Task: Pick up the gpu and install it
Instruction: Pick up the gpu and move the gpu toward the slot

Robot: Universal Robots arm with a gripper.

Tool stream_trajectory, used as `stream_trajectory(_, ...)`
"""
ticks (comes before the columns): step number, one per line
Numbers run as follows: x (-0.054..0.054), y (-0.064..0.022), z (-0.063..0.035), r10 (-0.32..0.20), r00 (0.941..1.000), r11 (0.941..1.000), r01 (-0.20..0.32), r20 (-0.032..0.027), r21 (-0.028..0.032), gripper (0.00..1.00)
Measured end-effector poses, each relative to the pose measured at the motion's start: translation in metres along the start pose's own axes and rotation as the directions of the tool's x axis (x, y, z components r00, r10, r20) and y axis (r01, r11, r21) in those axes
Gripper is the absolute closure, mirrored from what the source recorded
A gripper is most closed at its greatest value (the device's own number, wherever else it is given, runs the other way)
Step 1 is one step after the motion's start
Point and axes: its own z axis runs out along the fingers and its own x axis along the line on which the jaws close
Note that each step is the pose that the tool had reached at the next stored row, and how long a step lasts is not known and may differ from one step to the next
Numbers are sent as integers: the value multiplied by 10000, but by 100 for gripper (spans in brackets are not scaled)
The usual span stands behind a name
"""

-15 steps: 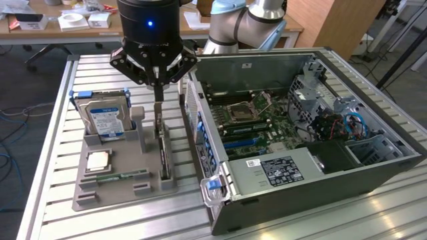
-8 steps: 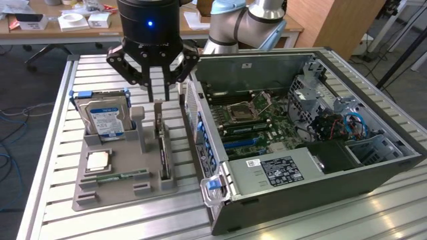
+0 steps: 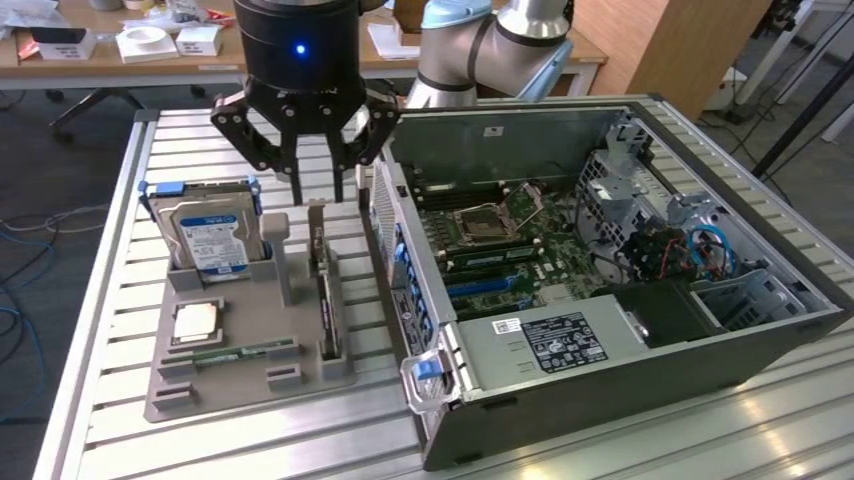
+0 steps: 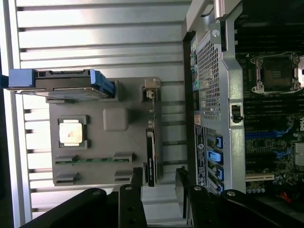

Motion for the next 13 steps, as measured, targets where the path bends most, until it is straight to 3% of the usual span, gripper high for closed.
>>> stream_trajectory(13, 4, -10, 234, 0, 10000, 10000, 0, -2, 1, 59)
